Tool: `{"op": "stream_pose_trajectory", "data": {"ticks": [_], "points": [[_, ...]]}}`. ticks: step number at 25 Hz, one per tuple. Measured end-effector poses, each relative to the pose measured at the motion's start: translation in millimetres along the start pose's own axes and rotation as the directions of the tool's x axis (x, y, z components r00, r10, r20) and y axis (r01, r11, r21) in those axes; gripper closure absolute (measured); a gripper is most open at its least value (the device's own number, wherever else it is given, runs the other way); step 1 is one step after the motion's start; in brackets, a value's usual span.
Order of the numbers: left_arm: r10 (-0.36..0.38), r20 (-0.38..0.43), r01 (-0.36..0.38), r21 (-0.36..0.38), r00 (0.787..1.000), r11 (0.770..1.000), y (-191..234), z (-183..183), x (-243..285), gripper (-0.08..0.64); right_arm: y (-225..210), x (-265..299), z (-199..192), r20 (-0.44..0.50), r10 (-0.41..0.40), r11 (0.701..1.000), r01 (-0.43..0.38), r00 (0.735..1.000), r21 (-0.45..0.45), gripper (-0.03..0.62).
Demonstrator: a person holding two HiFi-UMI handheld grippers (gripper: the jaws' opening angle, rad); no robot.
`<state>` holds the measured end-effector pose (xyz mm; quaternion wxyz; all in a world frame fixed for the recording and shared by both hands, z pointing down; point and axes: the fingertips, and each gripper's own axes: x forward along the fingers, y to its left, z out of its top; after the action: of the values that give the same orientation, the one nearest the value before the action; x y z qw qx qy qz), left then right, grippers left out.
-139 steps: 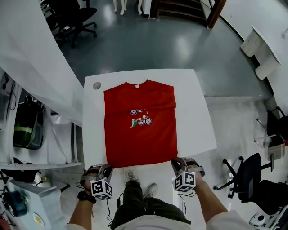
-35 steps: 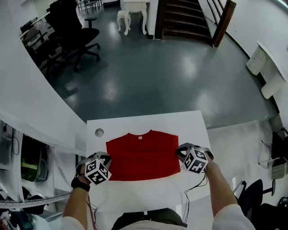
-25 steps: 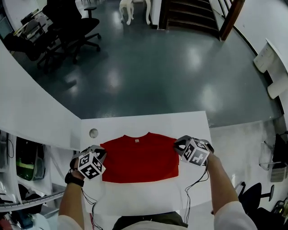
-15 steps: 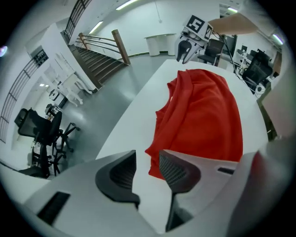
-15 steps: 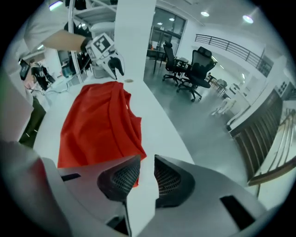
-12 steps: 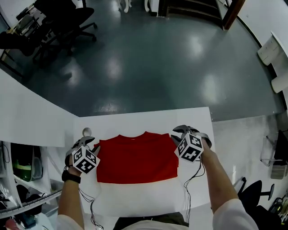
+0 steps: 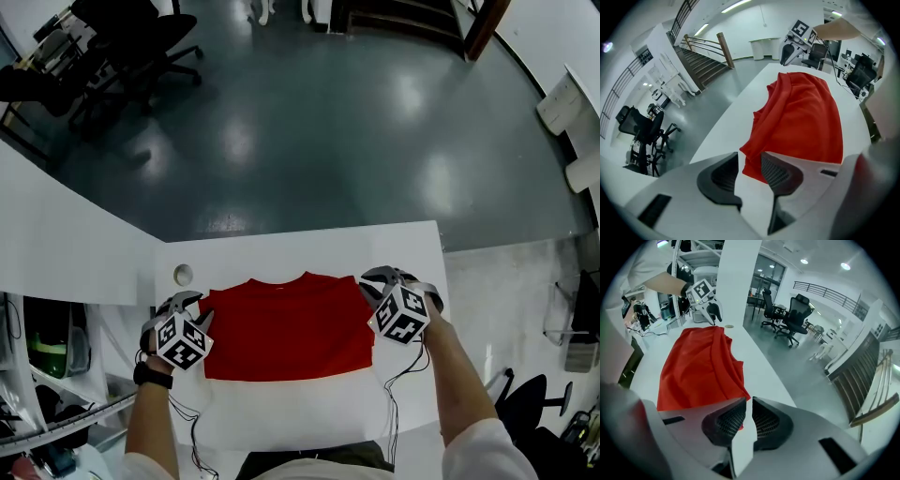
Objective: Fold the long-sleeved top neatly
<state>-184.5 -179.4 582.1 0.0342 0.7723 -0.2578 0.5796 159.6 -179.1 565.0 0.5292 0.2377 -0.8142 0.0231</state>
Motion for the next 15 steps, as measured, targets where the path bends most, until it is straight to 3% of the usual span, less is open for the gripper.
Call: {"op": "stream_pose_trajectory", "data": {"ticks": [8, 15], "points": [[0.048, 0.083, -0.040, -0.097, 0.995, 0.994, -1, -7, -22, 0.405, 4, -18, 6, 0.037, -0.104, 0.993, 0.101, 0.994, 0.064, 0.538], [0.090, 0.147, -0.070, -0.136, 0.985, 0.988, -6, -5, -42, 0.413, 11, -35, 13, 0.068, -0.167, 0.979, 0.157, 0.984, 0.133, 0.538]]}}
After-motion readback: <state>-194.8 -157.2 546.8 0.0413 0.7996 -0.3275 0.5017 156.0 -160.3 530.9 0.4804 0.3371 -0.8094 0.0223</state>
